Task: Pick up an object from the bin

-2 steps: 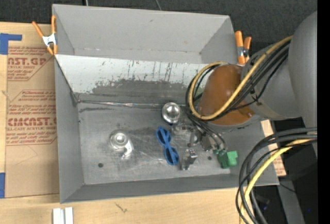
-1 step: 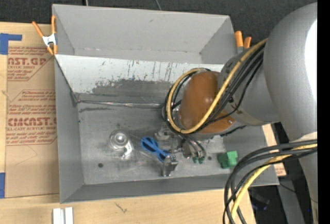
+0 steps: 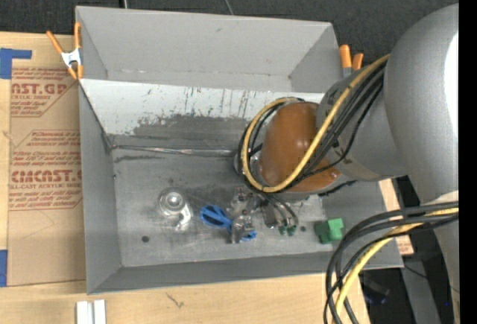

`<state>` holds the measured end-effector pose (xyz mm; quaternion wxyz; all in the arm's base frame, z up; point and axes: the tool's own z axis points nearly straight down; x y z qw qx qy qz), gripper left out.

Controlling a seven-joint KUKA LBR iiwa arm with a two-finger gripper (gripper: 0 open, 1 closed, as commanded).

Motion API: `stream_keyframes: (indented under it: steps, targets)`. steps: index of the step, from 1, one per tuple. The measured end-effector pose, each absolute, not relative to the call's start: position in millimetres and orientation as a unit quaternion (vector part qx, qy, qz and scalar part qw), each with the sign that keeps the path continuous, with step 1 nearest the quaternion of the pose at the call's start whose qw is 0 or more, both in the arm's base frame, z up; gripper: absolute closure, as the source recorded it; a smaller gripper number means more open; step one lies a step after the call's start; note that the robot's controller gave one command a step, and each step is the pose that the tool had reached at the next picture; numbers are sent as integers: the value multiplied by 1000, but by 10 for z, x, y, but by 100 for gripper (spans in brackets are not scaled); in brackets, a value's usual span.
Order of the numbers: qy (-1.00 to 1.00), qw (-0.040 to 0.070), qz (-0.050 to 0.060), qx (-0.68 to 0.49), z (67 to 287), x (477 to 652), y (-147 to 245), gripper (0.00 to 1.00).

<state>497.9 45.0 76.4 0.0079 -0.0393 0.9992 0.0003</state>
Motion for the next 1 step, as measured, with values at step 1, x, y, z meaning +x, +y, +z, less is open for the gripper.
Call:
stream_keyframes:
  steps: [1]
  targets:
    - [1000,6,1,-24,3139,5139,937,100]
